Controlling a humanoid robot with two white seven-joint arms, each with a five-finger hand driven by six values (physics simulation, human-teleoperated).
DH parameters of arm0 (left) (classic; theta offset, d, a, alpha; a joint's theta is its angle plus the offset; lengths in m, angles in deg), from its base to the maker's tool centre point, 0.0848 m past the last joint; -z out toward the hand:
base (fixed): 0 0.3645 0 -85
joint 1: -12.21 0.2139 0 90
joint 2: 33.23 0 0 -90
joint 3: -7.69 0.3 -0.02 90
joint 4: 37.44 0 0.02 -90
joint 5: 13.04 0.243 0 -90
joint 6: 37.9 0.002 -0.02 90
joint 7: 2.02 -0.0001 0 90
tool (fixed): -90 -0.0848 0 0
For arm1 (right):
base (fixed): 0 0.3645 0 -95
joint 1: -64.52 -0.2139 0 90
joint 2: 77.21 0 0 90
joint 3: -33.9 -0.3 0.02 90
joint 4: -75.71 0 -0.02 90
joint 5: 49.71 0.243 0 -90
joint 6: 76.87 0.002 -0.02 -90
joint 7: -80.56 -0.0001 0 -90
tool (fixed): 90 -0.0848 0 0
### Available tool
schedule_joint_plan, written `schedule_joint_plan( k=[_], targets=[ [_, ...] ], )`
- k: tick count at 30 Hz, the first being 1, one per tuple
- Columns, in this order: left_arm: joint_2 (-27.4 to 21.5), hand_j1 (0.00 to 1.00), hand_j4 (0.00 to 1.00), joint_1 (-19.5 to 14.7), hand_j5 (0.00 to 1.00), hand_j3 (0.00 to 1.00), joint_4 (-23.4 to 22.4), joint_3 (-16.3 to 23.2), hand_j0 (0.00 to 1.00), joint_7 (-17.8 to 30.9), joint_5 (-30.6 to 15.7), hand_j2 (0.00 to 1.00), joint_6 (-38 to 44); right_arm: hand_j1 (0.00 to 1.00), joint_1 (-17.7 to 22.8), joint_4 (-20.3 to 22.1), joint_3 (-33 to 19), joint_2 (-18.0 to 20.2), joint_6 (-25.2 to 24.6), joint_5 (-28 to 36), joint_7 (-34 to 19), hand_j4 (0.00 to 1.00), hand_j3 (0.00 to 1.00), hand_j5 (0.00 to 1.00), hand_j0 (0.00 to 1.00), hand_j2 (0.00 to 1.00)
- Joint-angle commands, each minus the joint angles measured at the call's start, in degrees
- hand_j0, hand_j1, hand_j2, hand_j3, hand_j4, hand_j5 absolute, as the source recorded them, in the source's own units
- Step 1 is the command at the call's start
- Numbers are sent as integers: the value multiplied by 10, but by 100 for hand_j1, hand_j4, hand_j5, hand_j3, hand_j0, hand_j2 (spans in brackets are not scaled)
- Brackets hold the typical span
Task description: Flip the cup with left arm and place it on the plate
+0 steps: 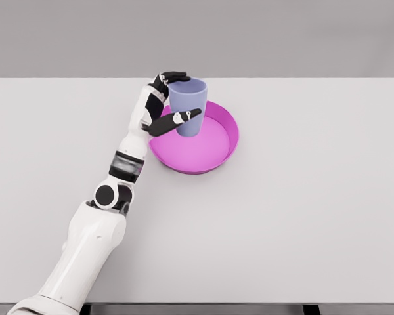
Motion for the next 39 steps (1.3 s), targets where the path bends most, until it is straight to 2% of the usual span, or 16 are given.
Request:
schedule_joint_plan(
  k=[1, 6, 9, 17, 21, 24, 32, 35, 39],
  targets=[
    [0, 59, 59, 0, 59, 59, -13, 1, 59, 0, 1, 59, 0, 100, 1, 0, 0, 0, 0, 0, 0, 100, 100, 100, 100, 100],
    [0, 59, 59, -1, 59, 59, -19, 2, 59, 0, 1, 59, 0, 100, 1, 0, 0, 0, 0, 0, 0, 100, 100, 100, 100, 100],
    [0, 68, 68, -2, 68, 68, -19, 2, 68, 0, 1, 68, 0, 100, 0, 0, 0, 0, 0, 0, 0, 100, 100, 100, 100, 100],
    [0, 74, 74, -3, 74, 74, -17, 2, 74, 0, 1, 74, 0, 100, 1, 0, 0, 0, 0, 0, 0, 100, 100, 100, 100, 100],
    [0, 74, 74, -12, 74, 74, -19, 2, 74, 0, 1, 74, 0, 100, 1, 0, 0, 0, 0, 0, 0, 100, 100, 100, 100, 100],
    [0, 74, 74, -26, 74, 74, -39, 2, 74, 0, 1, 74, 0, 100, 1, 0, 0, 0, 0, 0, 0, 100, 100, 100, 100, 100],
    [0, 75, 75, -26, 75, 75, -40, 2, 75, 0, 1, 75, 0, 100, 1, 0, 0, 0, 0, 0, 0, 100, 100, 100, 100, 100],
    [0, 87, 87, -26, 87, 87, -40, 2, 87, 0, 1, 87, 0, 100, 1, 0, 0, 0, 0, 0, 0, 100, 100, 100, 100, 100],
    [0, 90, 90, -27, 90, 90, -39, 2, 90, 0, 1, 90, 0, 100, 1, 0, 0, 0, 0, 0, 0, 100, 100, 100, 100, 100]
  ],
)
